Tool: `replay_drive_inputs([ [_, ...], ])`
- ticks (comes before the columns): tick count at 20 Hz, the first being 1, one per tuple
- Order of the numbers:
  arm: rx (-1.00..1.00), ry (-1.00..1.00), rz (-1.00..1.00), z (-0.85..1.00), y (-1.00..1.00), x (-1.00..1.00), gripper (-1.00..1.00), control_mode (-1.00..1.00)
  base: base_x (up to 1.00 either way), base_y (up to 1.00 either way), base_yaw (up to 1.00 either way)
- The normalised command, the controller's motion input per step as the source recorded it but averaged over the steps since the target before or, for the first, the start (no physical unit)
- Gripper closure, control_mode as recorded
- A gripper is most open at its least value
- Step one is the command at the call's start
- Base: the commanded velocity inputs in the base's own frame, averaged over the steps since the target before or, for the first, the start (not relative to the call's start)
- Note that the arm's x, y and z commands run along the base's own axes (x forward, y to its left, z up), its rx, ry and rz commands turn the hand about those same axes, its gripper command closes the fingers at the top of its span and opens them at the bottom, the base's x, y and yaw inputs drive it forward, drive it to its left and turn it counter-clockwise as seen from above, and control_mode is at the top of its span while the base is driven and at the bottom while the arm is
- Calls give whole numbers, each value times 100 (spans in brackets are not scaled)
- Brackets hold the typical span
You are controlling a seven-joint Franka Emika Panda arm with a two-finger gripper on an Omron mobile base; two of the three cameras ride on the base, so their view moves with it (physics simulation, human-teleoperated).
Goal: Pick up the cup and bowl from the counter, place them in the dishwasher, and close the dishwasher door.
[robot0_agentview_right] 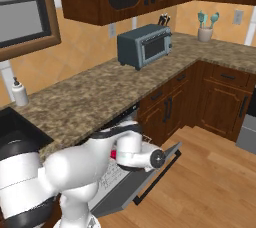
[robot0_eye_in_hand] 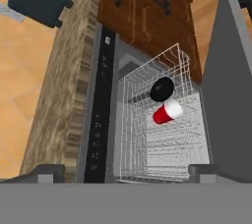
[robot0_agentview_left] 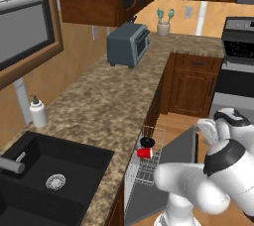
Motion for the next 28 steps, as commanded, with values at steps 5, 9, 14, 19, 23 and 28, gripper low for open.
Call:
replay_drive_inputs([
  [5,33,-9,4,-36,-57,-20,-100,-100,0,0,0],
  [9,21,-1,5,-19,-55,-10,-100,-100,0,0,0],
  [14,6,1,1,-25,-55,0,-100,-100,0,0,0],
  [19,1,3,2,-44,-40,0,-100,-100,0,0,0],
  [23,4,6,5,-61,-23,13,-100,-100,0,0,0],
  [28,0,6,6,-99,-5,36,-100,-100,0,0,0],
])
